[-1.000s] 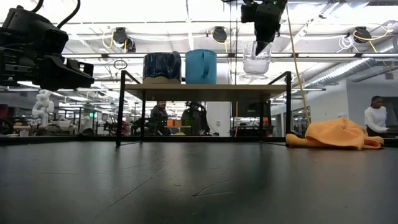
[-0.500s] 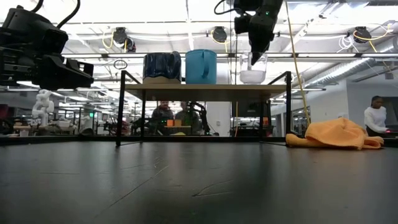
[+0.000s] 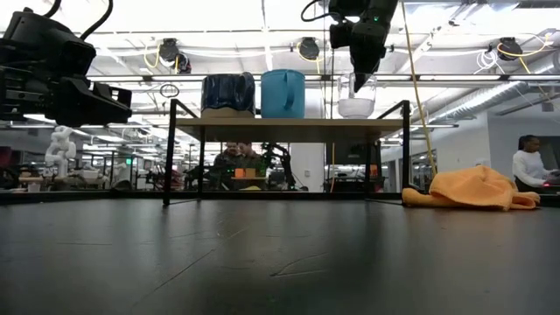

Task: Stack small to large cups/mugs on shelf
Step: Put the transparent mug on the shelf

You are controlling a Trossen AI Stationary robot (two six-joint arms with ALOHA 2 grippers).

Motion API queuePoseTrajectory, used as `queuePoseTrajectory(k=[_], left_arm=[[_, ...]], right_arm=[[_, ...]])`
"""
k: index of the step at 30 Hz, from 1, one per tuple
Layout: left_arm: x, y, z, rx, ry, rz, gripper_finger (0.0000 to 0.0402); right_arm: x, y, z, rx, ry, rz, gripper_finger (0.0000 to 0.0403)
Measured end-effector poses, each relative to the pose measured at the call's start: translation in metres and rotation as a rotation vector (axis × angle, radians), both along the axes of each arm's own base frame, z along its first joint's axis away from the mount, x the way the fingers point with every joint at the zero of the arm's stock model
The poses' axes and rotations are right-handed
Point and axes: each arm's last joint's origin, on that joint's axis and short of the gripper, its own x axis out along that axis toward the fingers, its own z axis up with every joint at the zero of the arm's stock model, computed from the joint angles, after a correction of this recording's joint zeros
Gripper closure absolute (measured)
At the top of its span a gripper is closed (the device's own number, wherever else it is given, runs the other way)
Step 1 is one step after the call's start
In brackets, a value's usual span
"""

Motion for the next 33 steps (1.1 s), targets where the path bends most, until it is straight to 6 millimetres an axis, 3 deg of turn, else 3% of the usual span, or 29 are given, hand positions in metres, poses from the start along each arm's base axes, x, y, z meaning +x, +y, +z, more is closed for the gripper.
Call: queuePoseTrajectory(k=[33], left_arm=[[0.0,0.0,0.0,0.0,0.0,0.0,0.0371]], right_arm=[[0.01,-0.004,-0.008,0.023,-0.015,0.015,0.0403]])
